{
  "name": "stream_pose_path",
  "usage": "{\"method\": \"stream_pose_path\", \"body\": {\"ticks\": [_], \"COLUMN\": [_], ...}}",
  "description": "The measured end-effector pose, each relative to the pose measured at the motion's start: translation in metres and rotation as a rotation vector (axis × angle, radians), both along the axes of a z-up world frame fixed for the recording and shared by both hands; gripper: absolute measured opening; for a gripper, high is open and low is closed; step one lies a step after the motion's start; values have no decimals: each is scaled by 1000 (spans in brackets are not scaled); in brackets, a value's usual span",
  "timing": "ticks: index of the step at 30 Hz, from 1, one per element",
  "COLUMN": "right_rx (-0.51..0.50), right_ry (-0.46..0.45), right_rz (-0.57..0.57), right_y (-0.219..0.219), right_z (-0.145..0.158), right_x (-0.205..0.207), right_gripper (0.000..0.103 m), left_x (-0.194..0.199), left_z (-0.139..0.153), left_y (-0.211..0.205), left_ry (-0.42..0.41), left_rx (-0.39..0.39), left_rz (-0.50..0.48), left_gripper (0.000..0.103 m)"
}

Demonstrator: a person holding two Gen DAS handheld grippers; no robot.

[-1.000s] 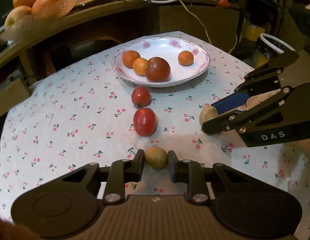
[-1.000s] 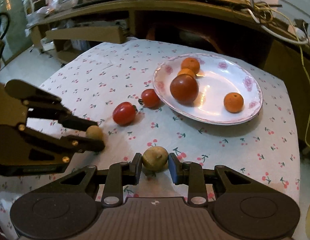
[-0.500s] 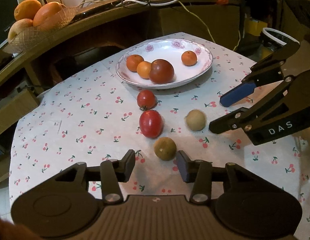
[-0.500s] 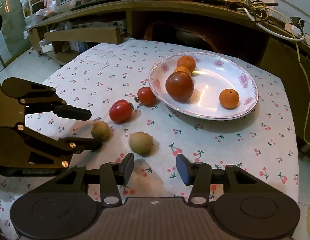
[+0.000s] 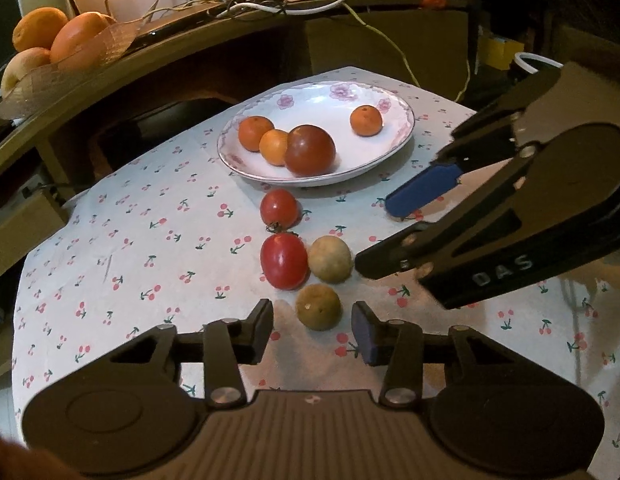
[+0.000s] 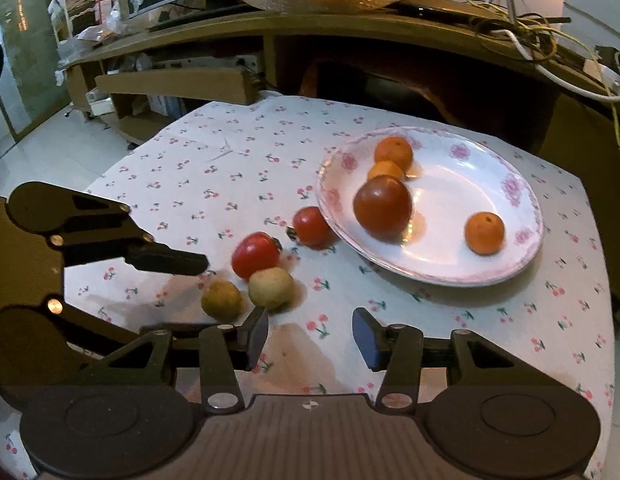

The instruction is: Organize fruits

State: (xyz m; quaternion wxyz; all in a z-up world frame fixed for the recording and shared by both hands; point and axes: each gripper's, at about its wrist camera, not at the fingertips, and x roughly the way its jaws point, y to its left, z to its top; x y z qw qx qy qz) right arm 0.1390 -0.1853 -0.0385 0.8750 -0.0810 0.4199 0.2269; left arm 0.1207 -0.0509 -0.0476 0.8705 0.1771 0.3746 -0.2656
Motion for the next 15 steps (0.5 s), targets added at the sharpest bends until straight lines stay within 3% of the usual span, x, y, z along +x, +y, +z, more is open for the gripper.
{"method": "stream_pose_path", "body": {"ticks": [3, 12, 13, 15], "right_rx": [3, 11, 2, 8], "right_ry": [9, 37, 31, 40], "right_rz": [8, 16, 20, 26], "right_y": [5, 19, 21, 23], "right_z": [-2, -8, -8, -8], "right_x": [2, 16, 17, 18], "right_gripper": [49, 48, 46, 29], "left_x": [0, 5, 5, 6], "left_z": [1, 3, 3, 3], "left_y": [0, 7, 9, 10], "left_ry": [11, 16, 18, 19], "left_rx": [-7, -19, -22, -25], "left_rz": [-8, 8, 11, 16], "left_gripper": [30, 30, 30, 30]}}
